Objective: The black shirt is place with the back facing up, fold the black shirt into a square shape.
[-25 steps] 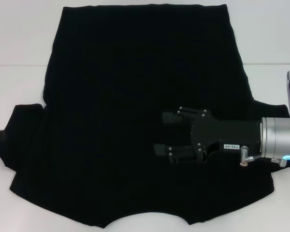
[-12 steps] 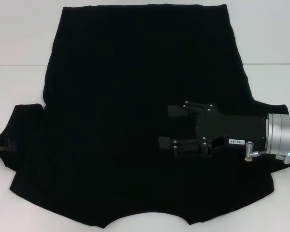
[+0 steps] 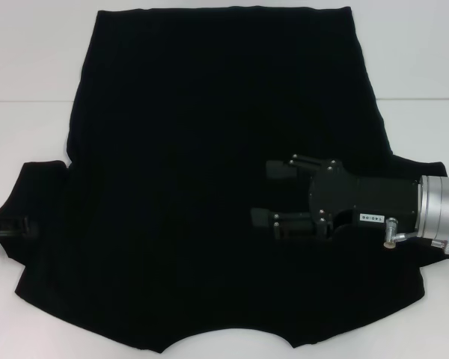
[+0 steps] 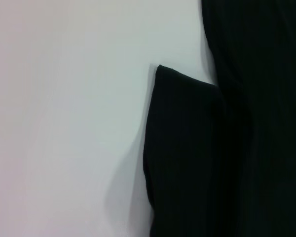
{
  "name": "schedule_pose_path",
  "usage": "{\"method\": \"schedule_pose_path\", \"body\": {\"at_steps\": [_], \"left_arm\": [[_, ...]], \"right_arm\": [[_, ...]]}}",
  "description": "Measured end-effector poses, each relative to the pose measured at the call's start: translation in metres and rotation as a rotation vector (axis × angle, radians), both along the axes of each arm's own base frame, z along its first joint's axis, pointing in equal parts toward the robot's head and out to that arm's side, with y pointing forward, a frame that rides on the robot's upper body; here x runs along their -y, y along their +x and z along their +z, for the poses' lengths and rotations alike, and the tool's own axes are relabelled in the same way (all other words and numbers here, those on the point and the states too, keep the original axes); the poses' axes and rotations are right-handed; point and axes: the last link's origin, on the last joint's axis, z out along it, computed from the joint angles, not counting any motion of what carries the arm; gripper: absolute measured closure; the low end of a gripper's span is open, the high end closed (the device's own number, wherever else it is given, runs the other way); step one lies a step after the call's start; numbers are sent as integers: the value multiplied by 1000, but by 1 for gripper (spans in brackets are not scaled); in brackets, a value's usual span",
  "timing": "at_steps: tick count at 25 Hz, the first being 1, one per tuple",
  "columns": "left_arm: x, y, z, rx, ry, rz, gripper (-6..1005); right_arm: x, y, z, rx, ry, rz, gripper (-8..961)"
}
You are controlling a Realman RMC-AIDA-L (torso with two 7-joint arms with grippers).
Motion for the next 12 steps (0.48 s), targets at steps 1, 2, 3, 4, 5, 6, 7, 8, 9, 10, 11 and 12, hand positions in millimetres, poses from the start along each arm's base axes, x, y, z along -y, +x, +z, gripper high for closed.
{"method": "schedule_pose_path", "body": {"at_steps": [1,2,3,4,5,6,7,8,9,10,11,12], "left_arm": [[0,1,-1,3,-2,-1,134],[0,1,-2,5,-4,-2,135],[-1,2,-3,6,-8,-3,136],[-1,2,-3,5,-11,-5,137],[-1,3,-4,4,-14,-7,138],[-2,3,-4,1,-18,-11,139],[-2,4,-5,0,-20,-13,140],[-2,4,-5,-2,-21,-17,141],[-3,4,-5,-4,-22,-21,142],[-3,4,-4,-6,-22,-28,143],[-3,4,-4,-9,-21,-32,144],[-4,4,-3,-13,-19,-37,186]], "right_arm": [[0,0,0,0,0,0,38],[0,0,0,0,0,-1,38],[0,1,0,0,0,-1,38],[0,1,0,0,0,-2,38],[1,1,0,0,0,-2,38],[1,1,0,0,0,-3,38],[1,1,0,-1,0,-3,37],[1,1,0,-1,-1,-3,37],[1,1,0,-1,-1,-2,37],[1,1,0,-2,-2,-2,37],[1,1,0,-3,-2,-2,37],[1,1,0,-5,-2,-2,37]]}}
